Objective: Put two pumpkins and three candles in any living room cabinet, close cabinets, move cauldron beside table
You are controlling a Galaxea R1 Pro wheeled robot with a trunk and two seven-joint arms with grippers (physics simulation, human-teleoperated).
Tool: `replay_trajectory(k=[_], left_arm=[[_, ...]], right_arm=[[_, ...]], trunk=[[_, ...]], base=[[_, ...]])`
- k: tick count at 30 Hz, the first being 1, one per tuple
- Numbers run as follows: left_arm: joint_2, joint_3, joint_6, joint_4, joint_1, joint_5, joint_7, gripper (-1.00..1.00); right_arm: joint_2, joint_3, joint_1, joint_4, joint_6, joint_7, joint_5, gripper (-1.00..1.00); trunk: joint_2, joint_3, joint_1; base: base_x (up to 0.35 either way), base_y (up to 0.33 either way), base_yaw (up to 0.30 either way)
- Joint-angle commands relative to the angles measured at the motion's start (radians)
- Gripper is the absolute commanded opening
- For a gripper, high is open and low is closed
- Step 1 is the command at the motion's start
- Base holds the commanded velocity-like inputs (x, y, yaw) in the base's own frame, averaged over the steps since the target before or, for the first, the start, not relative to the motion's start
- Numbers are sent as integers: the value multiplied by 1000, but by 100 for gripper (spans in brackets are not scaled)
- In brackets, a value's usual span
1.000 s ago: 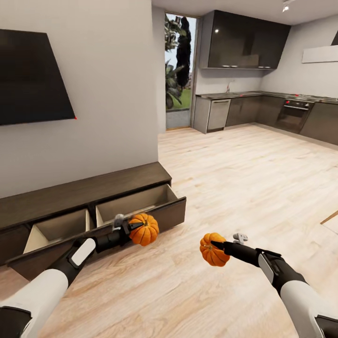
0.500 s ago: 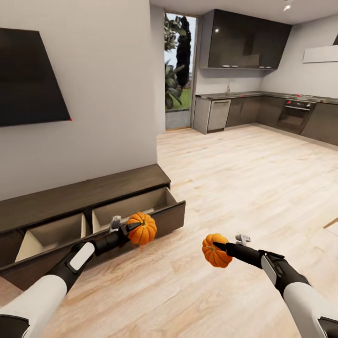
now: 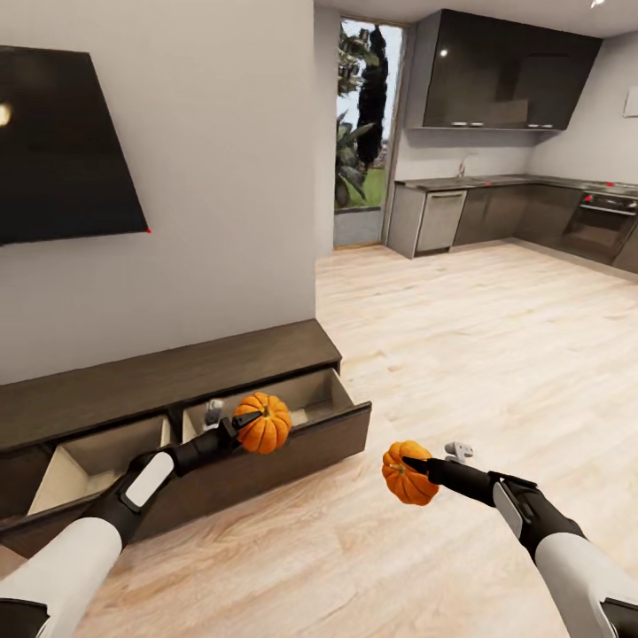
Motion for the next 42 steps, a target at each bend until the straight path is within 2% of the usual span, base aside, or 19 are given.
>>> replay_trajectory(k=[1, 6, 16, 18, 22, 24, 42], left_arm=[[1, 1, 3, -1, 0, 7, -1, -100], [-2, 1, 3, 0, 2, 9, -2, -100], [-2, 2, 3, 1, 5, 10, -3, -100], [-2, 2, 3, 1, 5, 9, -3, -100], [-3, 2, 3, 1, 5, 9, -3, -100], [-2, 2, 3, 1, 5, 9, -3, -100], [0, 2, 3, 1, 5, 15, -3, -100]], right_arm=[[0, -1, 0, 0, 1, 0, -3, -100], [0, -1, 0, 0, 1, -1, -4, -100], [-3, -6, 0, -1, 19, 4, -16, -100], [-4, -9, 0, -2, 42, 4, -17, -100], [-6, -10, 0, -11, 156, 4, -18, -100], [-6, -10, 0, -15, 171, 4, -18, -100], [-6, -10, 0, -18, 181, 4, -19, -100]], trunk=[[0, 0, 0], [0, 0, 0], [0, 0, 0], [0, 0, 0], [0, 0, 0], [0, -1, 0], [0, -8, 0]], base=[[334, -62, 282], [265, -102, 283], [16, -13, 283], [0, -175, 283], [15, -297, 283], [71, -323, 283], [103, -297, 283]])
